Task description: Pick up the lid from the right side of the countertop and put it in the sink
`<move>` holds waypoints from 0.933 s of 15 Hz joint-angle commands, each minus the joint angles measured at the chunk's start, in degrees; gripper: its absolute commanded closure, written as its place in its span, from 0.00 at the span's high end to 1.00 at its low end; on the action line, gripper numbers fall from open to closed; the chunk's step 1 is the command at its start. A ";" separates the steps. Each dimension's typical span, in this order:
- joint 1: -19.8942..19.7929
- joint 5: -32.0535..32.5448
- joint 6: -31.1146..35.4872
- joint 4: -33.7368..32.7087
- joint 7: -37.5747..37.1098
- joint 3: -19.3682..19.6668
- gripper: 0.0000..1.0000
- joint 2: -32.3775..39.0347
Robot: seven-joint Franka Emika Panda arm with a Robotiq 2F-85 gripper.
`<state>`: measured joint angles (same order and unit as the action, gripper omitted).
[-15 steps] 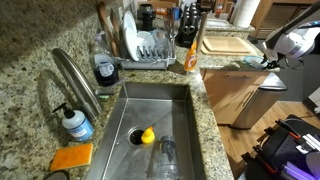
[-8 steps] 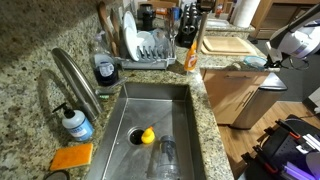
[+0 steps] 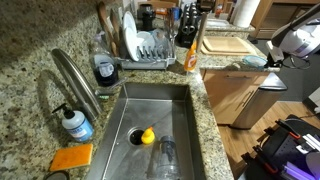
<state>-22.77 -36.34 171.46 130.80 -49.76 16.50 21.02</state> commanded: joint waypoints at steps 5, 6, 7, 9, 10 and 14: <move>5.90 9.39 10.93 15.67 8.75 3.18 0.03 -22.19; 6.60 11.82 12.31 18.13 9.29 2.94 0.03 -25.08; 6.82 14.09 14.44 20.49 9.58 2.37 0.03 -27.67; 6.40 17.42 17.68 24.89 10.71 -0.30 0.03 -32.91; 6.09 18.48 18.88 27.08 11.51 -2.09 0.03 -35.38; 7.73 21.08 19.37 35.72 14.18 -8.05 0.03 -47.51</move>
<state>-15.94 -17.09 189.78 158.00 -38.21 11.60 -15.57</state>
